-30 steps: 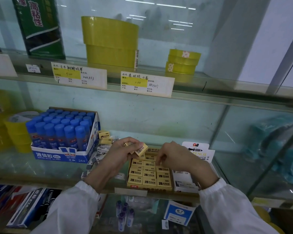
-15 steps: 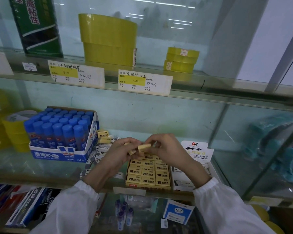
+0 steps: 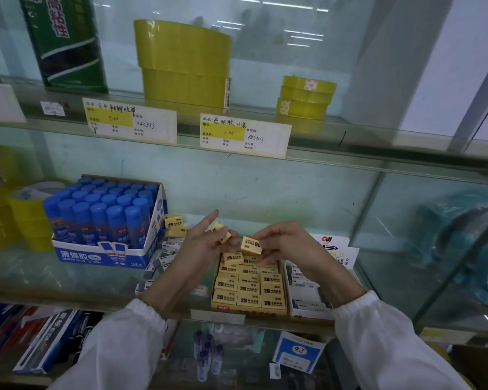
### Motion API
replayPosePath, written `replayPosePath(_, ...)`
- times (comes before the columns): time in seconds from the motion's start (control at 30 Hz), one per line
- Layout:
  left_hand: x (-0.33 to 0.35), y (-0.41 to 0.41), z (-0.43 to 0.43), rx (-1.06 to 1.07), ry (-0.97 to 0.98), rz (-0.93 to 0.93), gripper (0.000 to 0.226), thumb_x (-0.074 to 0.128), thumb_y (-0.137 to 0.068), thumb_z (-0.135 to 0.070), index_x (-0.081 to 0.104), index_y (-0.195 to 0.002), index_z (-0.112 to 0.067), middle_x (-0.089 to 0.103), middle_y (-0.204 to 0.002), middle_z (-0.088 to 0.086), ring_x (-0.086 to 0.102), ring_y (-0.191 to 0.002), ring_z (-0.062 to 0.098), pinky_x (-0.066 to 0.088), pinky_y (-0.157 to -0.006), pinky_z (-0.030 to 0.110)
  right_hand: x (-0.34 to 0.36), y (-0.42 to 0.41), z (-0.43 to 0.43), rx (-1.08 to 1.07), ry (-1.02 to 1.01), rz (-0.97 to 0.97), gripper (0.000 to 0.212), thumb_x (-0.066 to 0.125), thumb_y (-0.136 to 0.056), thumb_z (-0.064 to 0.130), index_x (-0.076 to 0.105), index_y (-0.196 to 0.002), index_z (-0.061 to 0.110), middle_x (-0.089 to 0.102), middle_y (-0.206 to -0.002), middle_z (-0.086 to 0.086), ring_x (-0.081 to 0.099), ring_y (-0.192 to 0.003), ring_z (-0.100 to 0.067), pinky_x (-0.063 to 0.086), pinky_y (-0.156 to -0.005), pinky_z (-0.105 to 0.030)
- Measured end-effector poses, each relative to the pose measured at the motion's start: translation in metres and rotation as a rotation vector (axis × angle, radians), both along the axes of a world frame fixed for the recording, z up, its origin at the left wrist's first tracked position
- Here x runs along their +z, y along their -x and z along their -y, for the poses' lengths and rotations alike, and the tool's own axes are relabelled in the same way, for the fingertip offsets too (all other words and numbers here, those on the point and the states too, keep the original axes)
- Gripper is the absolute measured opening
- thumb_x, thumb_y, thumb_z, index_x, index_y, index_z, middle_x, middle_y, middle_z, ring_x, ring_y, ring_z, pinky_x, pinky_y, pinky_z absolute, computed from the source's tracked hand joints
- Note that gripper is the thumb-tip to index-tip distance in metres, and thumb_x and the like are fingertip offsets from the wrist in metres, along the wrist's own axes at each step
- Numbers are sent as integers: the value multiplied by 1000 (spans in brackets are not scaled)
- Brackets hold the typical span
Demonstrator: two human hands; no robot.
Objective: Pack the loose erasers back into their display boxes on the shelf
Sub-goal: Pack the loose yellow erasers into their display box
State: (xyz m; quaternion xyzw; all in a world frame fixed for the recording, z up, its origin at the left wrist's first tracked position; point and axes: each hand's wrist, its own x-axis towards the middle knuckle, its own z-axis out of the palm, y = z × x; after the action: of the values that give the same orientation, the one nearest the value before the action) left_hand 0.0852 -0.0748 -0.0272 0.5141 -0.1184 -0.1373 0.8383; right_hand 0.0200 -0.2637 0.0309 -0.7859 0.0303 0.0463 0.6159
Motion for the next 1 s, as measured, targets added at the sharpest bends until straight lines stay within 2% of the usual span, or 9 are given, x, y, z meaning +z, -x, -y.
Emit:
replayPosePath(0.1,0,-1,-1,111,-135,82,41,68,-91,-7,53,-129,-11,77,-91,17,61,-60,15,46,-52,26,-1,1,1,20,-20,-32,19,52,-93,-6,68,-104,-1,73,-91,-28,72,-78,-36,63,-70,-33)
replayPosePath(0.2,-1,-1,-1,113,-200,112,26,69,-89,-4,62,-114,-6,77,-87,16,56,-57,14,40,-49,23,-3,1,1,32,-27,-47,21,53,-93,-5,70,-104,2,73,-93,-26,73,-86,-38,62,-75,-34)
replayPosePath(0.33,-3,-1,-1,31,-204,141,26,61,-93,0,73,-115,-9,65,-76,12,52,-62,15,39,-50,23,-2,1,0,36,-28,-44,16,58,-89,-6,69,-99,1,73,-92,-26,72,-88,-41,62,-76,-35)
replayPosePath(0.43,-2,-1,-1,30,-207,132,33,53,-94,3,73,-117,-9,61,-72,8,51,-62,12,37,-53,24,-1,2,-1,25,-36,-38,24,58,-88,-7,65,-109,3,70,-89,-23,72,-84,-43,62,-77,-42)
replayPosePath(0.5,-2,-1,-1,35,-230,137,34,52,-94,3,75,-116,-9,61,-69,6,47,-61,13,35,-55,25,0,3,-3,40,-35,-40,32,56,-88,-7,64,-116,8,66,-90,-19,72,-79,-42,63,-73,-43)
replayPosePath(0.6,-2,-1,-1,57,-284,159,32,55,-93,2,78,-108,-13,61,-69,7,43,-59,13,32,-57,26,0,4,-5,43,3,-25,21,57,-89,-5,65,-107,3,64,-89,-23,71,-71,-40,62,-57,-36)
replayPosePath(0.77,0,6,0,84,-398,219,25,55,-91,4,76,-100,-7,66,-64,-6,53,-56,6,40,-52,16,-1,-1,-2,-27,195,-1,19,76,-79,3,57,-81,8,73,-80,-21,66,-55,-22,45,-41,-26)
replayPosePath(0.87,1,7,-1,97,-377,238,28,54,-93,5,68,-112,-9,68,-73,8,60,-62,19,47,-54,27,-5,-3,-2,-21,268,14,18,79,-77,8,62,-73,11,73,-82,-24,64,-60,-22,44,-50,-29)
replayPosePath(1.0,3,8,-2,92,-264,254,37,49,-96,4,68,-121,-17,71,-77,13,70,-74,32,60,-68,38,-5,-3,-2,24,281,25,10,78,-78,9,71,-86,8,74,-90,-20,68,-74,-28,50,-62,-36)
